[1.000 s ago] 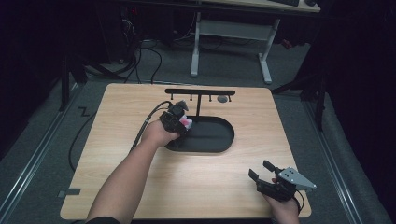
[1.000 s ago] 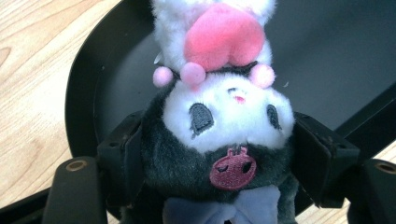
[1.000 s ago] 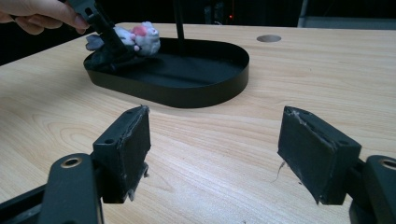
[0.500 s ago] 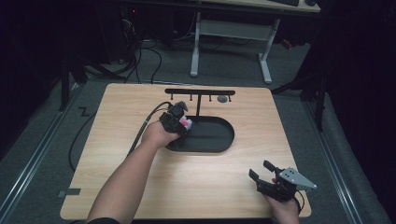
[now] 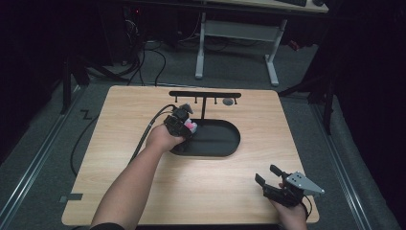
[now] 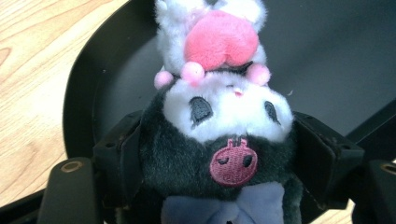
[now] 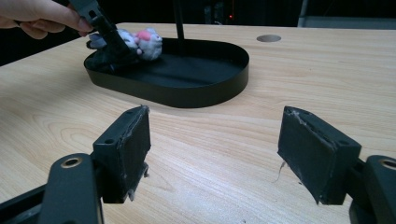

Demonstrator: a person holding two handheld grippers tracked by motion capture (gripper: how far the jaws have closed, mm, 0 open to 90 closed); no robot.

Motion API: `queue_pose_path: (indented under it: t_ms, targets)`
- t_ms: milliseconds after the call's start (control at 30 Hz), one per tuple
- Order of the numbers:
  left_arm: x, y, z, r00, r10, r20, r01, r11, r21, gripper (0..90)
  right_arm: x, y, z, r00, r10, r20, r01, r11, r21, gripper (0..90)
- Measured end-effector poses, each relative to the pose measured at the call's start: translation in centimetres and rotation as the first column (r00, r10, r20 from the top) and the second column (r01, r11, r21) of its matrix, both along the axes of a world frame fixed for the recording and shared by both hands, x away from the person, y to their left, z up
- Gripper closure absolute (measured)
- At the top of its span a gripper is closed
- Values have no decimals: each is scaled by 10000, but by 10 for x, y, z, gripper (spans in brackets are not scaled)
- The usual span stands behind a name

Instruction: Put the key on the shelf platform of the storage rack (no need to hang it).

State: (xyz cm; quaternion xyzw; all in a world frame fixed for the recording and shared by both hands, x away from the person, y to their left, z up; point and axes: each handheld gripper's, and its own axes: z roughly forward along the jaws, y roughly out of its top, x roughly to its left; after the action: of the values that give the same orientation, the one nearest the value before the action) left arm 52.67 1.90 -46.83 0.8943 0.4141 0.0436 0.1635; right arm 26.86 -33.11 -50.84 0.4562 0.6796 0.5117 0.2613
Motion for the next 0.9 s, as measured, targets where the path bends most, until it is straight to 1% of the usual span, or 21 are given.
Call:
queue_pose_path:
  t_ms: [167, 333, 400, 467, 500, 533, 700, 733, 767, 833, 867, 900]
  targets:
    - [0, -3, -2, 10000, -5, 73, 6, 9999, -104, 256, -1, 0, 0, 10000, -46, 51, 46, 10000, -5, 255]
    - [-2, -3, 0, 9999, -38, 126, 37, 10000, 45, 223, 0, -1, 0, 10000, -39, 59, 39, 10000, 10, 255]
    - [-4, -3, 3, 9996, -42, 282, 38, 9999, 151, 198, 0, -1, 0, 10000, -10, 61, 10, 10000, 15, 255]
    - [-5, -2, 6, 9996, 3, 298, -4, 10000, 20, 190, 0, -1, 0, 10000, 4, 38, -4, 10000, -1, 255]
    - [-5, -2, 8, 9993, 132, 336, -127, 9998, -162, 189, 0, -1, 0, 10000, 3, 41, -3, 10000, -4, 255]
    - [-6, -1, 10, 9993, 127, 348, -119, 9997, -232, 188, 1, -1, 0, 10000, -1, 48, 1, 10000, -6, 256]
    - [-10, 3, 19, 9984, 83, 564, -64, 9994, -339, 179, 0, 0, 0, 10000, 13, 31, -13, 10000, -28, 255]
    - [-11, 4, 21, 9979, -44, 646, 65, 9995, -321, 179, 1, 0, 0, 10000, -10, 44, 10, 10000, -24, 255]
    - [-13, 3, 24, 9975, -36, 699, 63, 9993, -381, 179, 0, 0, 0, 10000, 14, -11, -14, 10000, -45, 255]
    - [-17, 3, 27, 9967, -63, 806, 101, 9989, -460, 180, 1, 1, 0, 10000, 5, 23, -5, 10000, -55, 255]
    - [-18, 4, 29, 9953, -194, 951, 240, 9986, -468, 180, 1, 1, 0, 10000, -4, 9, 4, 10000, -39, 255]
    - [-21, 3, 32, 9949, -173, 995, 226, 9984, -524, 180, 1, 1, 0, 10000, 35, 7, -35, 10000, -68, 255]
